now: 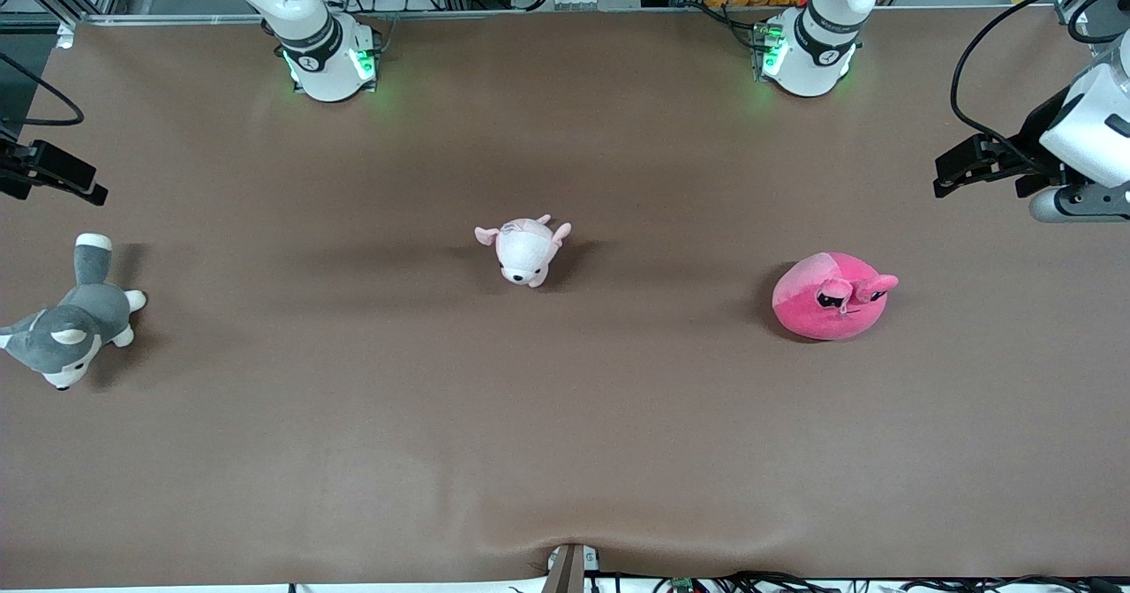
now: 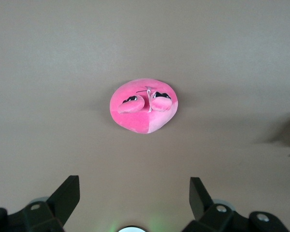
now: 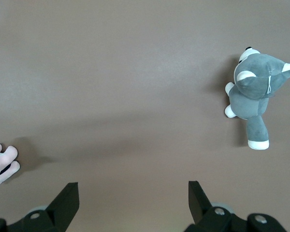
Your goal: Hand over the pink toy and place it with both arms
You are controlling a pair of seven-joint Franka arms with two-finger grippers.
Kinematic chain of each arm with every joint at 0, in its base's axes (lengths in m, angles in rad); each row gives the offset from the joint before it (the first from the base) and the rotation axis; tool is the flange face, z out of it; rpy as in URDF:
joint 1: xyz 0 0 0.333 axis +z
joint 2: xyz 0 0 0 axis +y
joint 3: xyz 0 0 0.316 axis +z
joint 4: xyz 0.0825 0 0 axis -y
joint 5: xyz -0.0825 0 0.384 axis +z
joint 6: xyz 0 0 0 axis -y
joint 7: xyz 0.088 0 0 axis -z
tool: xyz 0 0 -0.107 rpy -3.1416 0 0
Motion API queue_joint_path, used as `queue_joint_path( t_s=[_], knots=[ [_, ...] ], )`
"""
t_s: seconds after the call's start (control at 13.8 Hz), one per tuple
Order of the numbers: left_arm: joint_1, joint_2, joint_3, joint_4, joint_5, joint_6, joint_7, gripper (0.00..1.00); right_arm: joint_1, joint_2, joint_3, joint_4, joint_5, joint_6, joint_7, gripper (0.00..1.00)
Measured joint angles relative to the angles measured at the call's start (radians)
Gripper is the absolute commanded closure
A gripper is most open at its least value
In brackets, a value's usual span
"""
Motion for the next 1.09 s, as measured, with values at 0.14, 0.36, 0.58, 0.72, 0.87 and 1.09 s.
queue_joint_path(
  t_s=[0.14,0.36,0.58,0.72,0.87,1.09],
  knots=[
    [0.000,0.000,-0.001,0.000,0.000,-0.006,0.000,0.00,0.000,0.000,0.000,0.000,0.000,0.001,0.000,0.00],
    [0.000,0.000,-0.001,0.000,0.000,-0.009,0.000,0.00,0.000,0.000,0.000,0.001,0.000,0.001,0.000,0.00],
    [0.000,0.000,0.001,0.000,0.000,-0.010,-0.001,0.00,0.000,0.000,0.000,0.001,0.000,0.001,0.000,0.00],
    [0.002,0.000,0.002,0.000,0.000,-0.010,-0.001,0.00,0.000,0.000,0.000,0.001,0.000,0.001,0.000,0.00],
    [0.008,0.000,0.003,0.000,0.000,-0.010,-0.001,0.00,0.000,0.000,0.000,0.001,0.000,0.001,0.000,0.00],
    [0.015,0.001,0.005,0.000,0.000,-0.008,-0.004,0.00,0.000,0.000,0.000,0.001,0.000,0.002,0.000,0.00]
  ],
)
